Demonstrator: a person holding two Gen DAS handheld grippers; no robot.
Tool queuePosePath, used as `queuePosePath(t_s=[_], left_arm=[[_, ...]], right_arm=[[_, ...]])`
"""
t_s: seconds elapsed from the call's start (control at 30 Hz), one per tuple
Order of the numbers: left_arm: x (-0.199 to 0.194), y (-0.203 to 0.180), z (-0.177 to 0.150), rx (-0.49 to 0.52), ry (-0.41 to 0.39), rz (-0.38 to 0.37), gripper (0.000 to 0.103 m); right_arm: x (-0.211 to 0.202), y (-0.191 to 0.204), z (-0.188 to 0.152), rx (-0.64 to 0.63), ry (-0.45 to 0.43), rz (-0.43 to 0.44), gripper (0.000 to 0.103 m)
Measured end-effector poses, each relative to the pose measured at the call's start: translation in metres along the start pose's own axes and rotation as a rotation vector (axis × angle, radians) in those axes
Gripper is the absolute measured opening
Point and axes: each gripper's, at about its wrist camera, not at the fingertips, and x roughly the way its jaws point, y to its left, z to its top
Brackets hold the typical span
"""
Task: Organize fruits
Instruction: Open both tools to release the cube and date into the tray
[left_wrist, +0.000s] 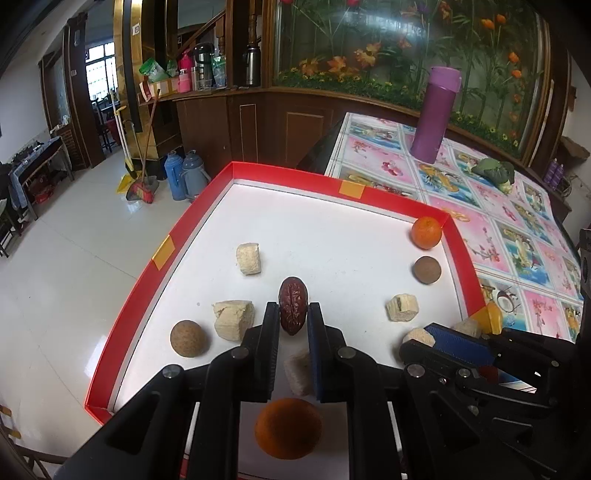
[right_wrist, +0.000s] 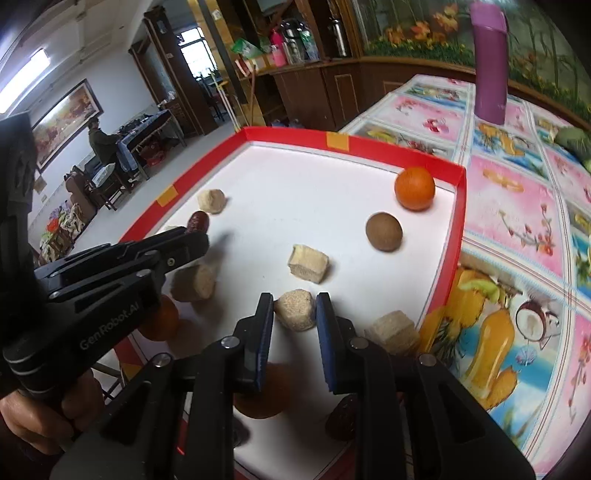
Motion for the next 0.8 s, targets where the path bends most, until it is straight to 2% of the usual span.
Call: queuePosePath(t_s=[0.43,0.47,0.53,0.57,0.6,0.67,0.8], left_arm=[[0.002,-0.002,-0.002,-0.002,0.015,0.039,0.015],[0.001,-0.003,-0.001,-0.001,0.017,0.043,0.018],[0.0,-0.004,-0.002,-0.003,0.016,0.049,0.031],[-0.001,-0.004,-0.001,-0.006,0.012,0.053,0.042],[-0.005,-0.004,-0.001,-0.007,0.0,0.058,0.049],[-0.011,-0.005,0.0,-0.008,-0.023,0.066,0.054],[-0.027,-0.009,0.003,-0.021,-0.08,0.086,0.076]], right_arm=[[-0.001,-0.001,-0.001,-0.016,0.013,-0.044,0.026],[-0.002,-0.001,-0.001,-0.019,0.01,-0.045,0.026],[-0.009,-0.001,-0.002,-0.019,-0.01,-0.032,0.026],[-0.013,-0.002,-0.002,-0.016,-0.025,-0.025,0.026],[-0.018,-0.003,-0.002,-0.015,-0.043,-0.018,0.026],[-0.029,-0.005,-0.002,-0.018,-0.078,-0.015,0.026],[-0.05,-0.007,-0.003,-0.022,-0.142,-0.044,0.028]])
